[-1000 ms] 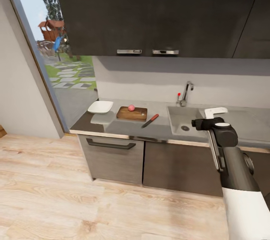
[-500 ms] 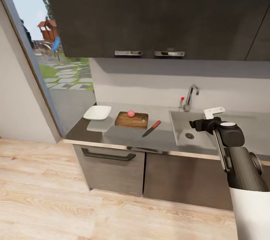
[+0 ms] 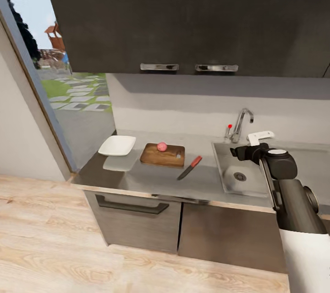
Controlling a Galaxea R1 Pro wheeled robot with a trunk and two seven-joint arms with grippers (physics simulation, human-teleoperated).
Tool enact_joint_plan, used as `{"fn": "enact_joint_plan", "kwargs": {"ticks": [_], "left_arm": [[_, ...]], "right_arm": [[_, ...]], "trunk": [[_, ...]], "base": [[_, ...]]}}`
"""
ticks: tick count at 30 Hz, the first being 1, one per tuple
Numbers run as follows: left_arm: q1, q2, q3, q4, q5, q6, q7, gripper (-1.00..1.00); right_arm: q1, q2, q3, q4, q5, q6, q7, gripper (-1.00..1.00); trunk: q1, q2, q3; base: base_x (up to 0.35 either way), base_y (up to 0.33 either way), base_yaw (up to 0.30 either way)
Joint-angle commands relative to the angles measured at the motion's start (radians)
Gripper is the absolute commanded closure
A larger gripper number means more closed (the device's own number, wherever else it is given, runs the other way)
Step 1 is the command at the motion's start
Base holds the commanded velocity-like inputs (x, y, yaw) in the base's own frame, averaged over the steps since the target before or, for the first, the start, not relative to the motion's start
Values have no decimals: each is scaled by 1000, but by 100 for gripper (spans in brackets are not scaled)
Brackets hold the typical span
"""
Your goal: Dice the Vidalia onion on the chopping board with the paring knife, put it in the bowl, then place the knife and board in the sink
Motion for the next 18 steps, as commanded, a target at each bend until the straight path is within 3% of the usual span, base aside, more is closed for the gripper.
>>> {"fn": "enact_joint_plan", "kwargs": {"ticks": [1,8,18], "left_arm": [[0,0,0,-1,10,0,-10,-100],[0,0,0,1,10,0,-10,-100],[0,0,0,9,8,0,-11,-100]], "right_arm": [[-1,1,0,-1,11,5,9,-100],[-1,0,-1,10,12,9,8,-100],[-1,6,2,63,12,7,9,-100]], "trunk": [[1,-2,-2],[1,-2,-1],[1,-2,2]], "base": [[285,162,0],[277,177,52],[209,142,248]]}}
